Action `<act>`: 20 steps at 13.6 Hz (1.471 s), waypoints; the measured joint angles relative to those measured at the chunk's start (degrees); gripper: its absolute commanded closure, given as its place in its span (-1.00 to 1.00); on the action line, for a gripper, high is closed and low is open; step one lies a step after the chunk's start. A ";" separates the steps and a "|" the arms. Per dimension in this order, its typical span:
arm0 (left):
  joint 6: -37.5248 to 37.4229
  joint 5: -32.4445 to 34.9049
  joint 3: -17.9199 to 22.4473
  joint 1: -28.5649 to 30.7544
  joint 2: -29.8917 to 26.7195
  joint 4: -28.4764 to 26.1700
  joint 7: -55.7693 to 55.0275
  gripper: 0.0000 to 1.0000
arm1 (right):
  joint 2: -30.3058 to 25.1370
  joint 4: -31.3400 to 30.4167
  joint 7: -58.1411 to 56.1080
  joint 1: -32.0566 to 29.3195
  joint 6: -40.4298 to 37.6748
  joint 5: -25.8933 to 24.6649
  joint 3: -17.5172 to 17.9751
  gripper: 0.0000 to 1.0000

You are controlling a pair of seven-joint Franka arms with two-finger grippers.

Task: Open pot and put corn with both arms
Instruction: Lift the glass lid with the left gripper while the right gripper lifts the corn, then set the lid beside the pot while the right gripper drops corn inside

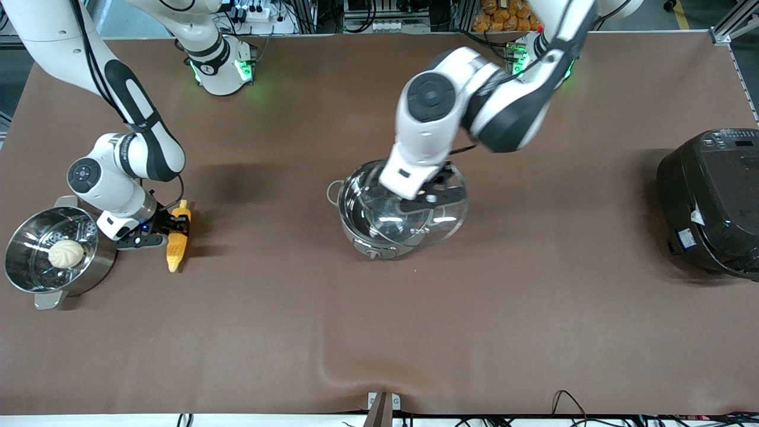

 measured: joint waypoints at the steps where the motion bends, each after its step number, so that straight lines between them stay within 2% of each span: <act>1: -1.24 0.14 0.06 2.18 -1.46 -0.09 2.14 1.00 | -1.04 2.08 0.29 0.72 -3.44 0.00 0.37 1.00; 6: -2.58 0.24 -0.03 17.03 -5.71 -4.54 24.21 1.00 | -6.32 19.49 9.79 11.04 -28.82 0.11 0.91 1.00; 8: -2.43 0.22 -0.09 22.20 -6.10 -7.04 32.43 1.00 | -6.75 25.33 15.59 16.18 -33.69 0.25 1.15 1.00; 11: 1.68 0.21 -0.16 28.76 -6.36 -12.79 41.43 1.00 | -6.43 30.94 28.73 26.56 -34.07 0.32 1.30 1.00; 14: 14.11 0.20 -0.15 34.79 -7.18 -23.67 49.06 1.00 | -5.72 32.45 36.94 34.23 -33.29 0.44 1.33 1.00; 16: 21.51 0.20 -0.19 35.75 -7.88 -31.59 49.77 1.00 | -4.32 33.43 44.18 38.84 -31.79 0.46 1.32 1.00; 18: 25.93 0.20 -0.62 35.56 -8.13 -37.12 49.73 1.00 | -0.80 35.45 52.20 45.15 -31.43 0.18 1.20 1.00; 20: 28.17 0.20 -0.85 35.49 -8.14 -40.59 49.67 1.00 | 4.92 39.38 60.69 50.68 -30.62 -2.25 1.01 0.60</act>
